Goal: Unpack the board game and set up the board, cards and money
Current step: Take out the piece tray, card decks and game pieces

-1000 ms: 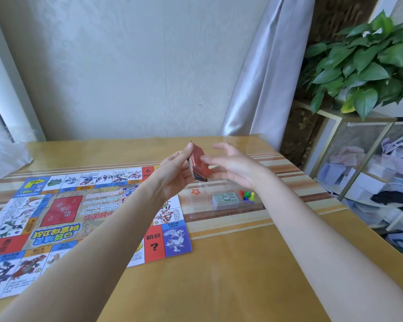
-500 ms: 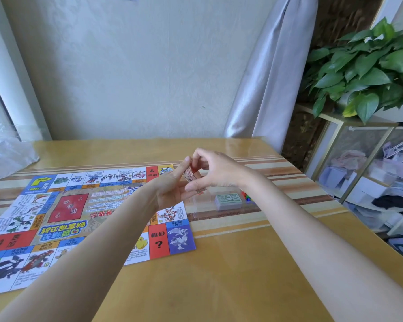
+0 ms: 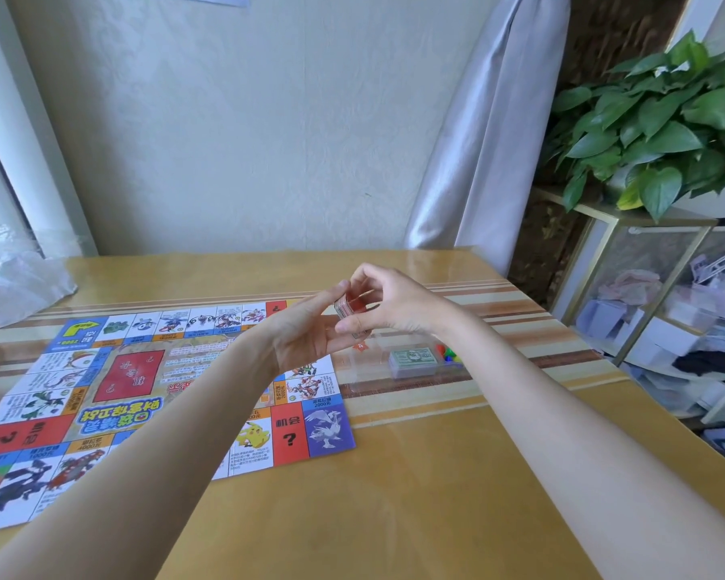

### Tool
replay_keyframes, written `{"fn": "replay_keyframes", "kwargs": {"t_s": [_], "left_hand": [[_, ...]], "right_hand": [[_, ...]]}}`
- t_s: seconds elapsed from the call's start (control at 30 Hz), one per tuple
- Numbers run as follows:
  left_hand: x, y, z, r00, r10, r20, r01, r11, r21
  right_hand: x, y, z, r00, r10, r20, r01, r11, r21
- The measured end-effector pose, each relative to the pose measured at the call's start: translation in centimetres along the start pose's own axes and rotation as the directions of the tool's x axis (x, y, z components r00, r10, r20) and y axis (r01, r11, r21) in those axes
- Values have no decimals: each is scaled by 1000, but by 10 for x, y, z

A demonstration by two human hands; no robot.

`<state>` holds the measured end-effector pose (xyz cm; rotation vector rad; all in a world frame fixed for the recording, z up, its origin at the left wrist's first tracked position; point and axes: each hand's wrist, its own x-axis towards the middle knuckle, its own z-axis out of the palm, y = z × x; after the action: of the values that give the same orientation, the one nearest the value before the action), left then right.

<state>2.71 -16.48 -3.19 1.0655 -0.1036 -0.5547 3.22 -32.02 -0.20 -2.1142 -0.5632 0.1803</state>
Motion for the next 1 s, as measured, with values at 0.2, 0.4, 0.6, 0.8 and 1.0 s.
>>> {"fn": "replay_keyframes", "kwargs": {"t_s": [0.2,0.4,0.6,0.8,1.0], "left_hand": [[2,-5,-11,978,64,-200,-65,998,4],[2,-25,-38,902,14,-432,13,998,60],[5,-21,-45,944,5,-329,9,999,43],[14,-6,-45,980,57,-189,-54,998,23],[34,7,-56,981,59,-185,-57,998,18]], "right_hand": [[-7,10,-18,988,153,21,-140,944,-298],[-14,55,-15,912,404,65,-204,586,-784],[-8,65,-16,947,311,78,-137,612,-779],[36,64,-24,973,231,31,-110,575,-811],[89,74,-18,966,259,-23,-166,548,-820]]}}
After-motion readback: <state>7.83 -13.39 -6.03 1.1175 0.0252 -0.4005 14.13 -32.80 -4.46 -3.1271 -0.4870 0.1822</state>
